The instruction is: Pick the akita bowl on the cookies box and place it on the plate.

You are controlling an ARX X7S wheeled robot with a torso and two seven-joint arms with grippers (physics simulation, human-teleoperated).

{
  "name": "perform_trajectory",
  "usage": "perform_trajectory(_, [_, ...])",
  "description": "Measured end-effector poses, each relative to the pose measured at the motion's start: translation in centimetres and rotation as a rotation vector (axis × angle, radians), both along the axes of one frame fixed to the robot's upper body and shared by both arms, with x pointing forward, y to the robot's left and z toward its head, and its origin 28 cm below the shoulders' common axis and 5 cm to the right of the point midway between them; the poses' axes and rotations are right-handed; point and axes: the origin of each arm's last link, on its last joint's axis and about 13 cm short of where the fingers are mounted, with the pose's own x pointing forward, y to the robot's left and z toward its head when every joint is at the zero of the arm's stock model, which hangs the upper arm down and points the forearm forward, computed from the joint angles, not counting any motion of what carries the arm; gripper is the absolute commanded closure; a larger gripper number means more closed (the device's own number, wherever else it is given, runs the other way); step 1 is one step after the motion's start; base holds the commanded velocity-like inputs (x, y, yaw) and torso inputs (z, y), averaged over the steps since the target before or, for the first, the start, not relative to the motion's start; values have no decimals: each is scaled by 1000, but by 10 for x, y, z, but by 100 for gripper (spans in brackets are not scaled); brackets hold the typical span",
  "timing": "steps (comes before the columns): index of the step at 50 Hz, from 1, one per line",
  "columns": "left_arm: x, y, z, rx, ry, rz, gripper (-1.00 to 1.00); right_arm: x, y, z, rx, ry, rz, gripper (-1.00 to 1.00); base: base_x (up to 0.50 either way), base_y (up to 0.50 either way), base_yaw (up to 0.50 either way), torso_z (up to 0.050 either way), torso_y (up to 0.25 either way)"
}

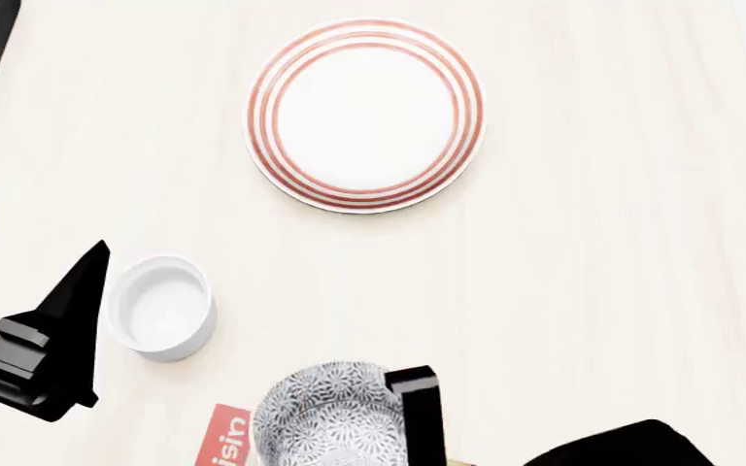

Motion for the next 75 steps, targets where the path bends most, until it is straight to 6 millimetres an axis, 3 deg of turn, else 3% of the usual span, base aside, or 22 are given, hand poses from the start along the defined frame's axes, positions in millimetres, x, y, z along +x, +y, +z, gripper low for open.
perform_trajectory(16, [0,-1,0,2,-1,-2,-100,7,-9,14,-15,-133,-39,100,0,0,0,0,0])
perform_trajectory(27, [0,-1,0,3,-3,-3,-100,23,-15,20,-9,-225,-82,100,0,0,0,0,0])
perform_trajectory(48, [-1,-2,1,11,-16,-29,-100,79,-16,26,77,-381,-142,100,0,0,0,0,0])
perform_trajectory(75, [-3,-1,0,19,-19,-45,-100,154,-2,26,188,-543,-147,100,0,0,0,0,0])
